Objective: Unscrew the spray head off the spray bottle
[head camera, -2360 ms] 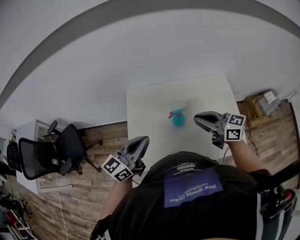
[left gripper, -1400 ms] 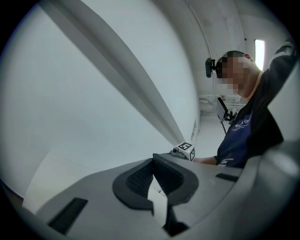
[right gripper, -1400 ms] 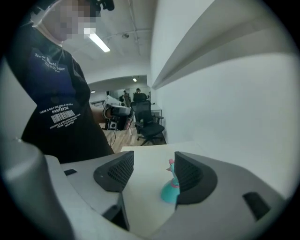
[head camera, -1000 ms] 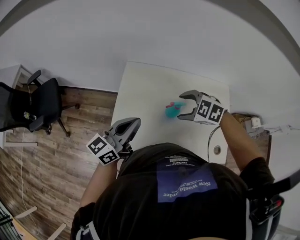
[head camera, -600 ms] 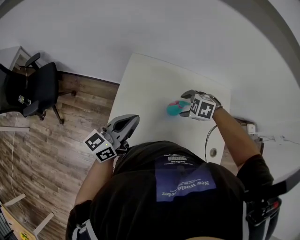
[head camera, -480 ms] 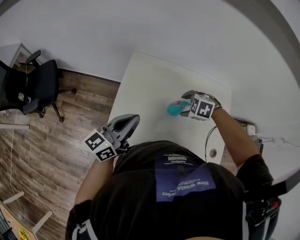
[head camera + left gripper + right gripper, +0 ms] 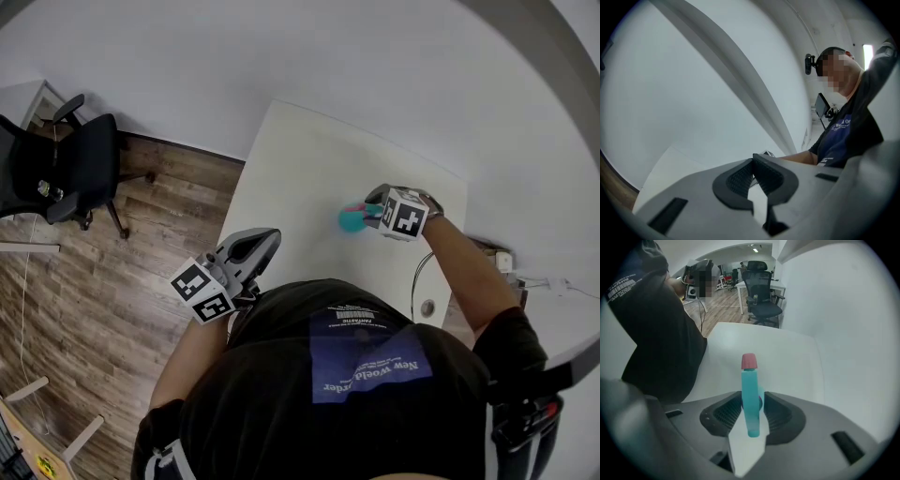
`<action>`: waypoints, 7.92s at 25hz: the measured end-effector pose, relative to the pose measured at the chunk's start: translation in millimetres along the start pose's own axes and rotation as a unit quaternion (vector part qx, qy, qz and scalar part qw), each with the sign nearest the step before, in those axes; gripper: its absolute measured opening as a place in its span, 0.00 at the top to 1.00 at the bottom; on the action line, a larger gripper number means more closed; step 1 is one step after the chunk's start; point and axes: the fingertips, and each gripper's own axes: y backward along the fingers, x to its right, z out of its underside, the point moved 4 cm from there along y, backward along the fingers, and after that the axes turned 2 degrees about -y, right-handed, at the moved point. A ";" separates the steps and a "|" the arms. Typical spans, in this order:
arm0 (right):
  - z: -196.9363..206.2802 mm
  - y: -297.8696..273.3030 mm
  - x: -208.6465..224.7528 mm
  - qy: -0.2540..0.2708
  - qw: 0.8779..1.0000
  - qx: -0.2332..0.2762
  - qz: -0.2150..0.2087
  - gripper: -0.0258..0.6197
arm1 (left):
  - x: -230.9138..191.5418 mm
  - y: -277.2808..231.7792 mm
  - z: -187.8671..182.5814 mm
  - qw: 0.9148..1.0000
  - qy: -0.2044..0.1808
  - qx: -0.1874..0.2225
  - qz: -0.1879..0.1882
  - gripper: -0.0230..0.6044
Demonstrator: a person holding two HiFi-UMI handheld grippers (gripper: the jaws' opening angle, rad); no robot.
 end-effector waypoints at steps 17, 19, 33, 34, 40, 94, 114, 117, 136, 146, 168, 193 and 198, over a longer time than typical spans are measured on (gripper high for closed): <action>3.2 2.7 -3.8 -0.032 0.999 0.007 -0.010 0.77 | 0.4 0.5 1.3 1.000 0.002 -0.001 0.002 0.96; 2.3 6.6 -4.2 -0.040 0.999 0.014 -0.007 0.77 | 0.7 1.3 0.8 1.000 0.001 -0.002 0.003 0.96; 2.6 72.7 -13.7 -0.143 0.974 0.177 0.010 0.77 | 20.2 -8.6 -1.9 0.999 -0.014 -0.010 0.028 0.96; 0.7 82.1 -14.4 -0.153 0.968 0.199 0.009 0.77 | 21.5 -10.0 -3.3 0.999 -0.015 -0.011 0.030 0.96; -5.0 145.0 -20.5 -0.212 0.912 0.351 -0.003 0.77 | 34.5 -27.9 -13.2 0.997 -0.026 -0.021 0.063 0.96; -25.6 229.3 -92.1 -0.210 0.769 0.594 -0.113 0.77 | 116.2 -119.4 -49.6 0.961 -0.079 -0.099 0.245 0.16; -24.8 239.0 -92.0 -0.206 0.753 0.614 -0.120 0.77 | 117.8 -119.2 -26.8 0.953 -0.041 -0.148 0.259 0.15; -23.6 240.8 -92.7 -0.210 0.739 0.629 -0.124 0.77 | 120.6 -118.8 -25.2 0.953 -0.041 -0.149 0.262 0.15; -25.5 238.9 -92.4 -0.213 0.754 0.609 -0.120 0.77 | 119.1 -117.2 -37.2 0.956 -0.060 -0.133 0.255 0.17; -33.9 243.0 -96.1 -0.187 0.789 0.574 -0.113 0.77 | 120.4 -111.6 -39.2 0.955 -0.058 -0.135 0.258 0.18; -39.2 260.1 -111.1 -0.056 0.818 0.571 -0.030 0.77 | 121.8 -113.7 -35.6 0.945 0.052 -0.157 0.284 0.19; -27.0 264.3 -116.3 -0.012 0.844 0.536 0.007 0.57 | 109.9 -105.4 -45.1 0.953 0.020 -0.110 0.280 0.18; 1.5 260.3 -101.9 -0.095 0.793 0.596 -0.078 0.51 | 114.2 -103.8 -49.2 0.951 -0.097 -0.103 0.275 0.19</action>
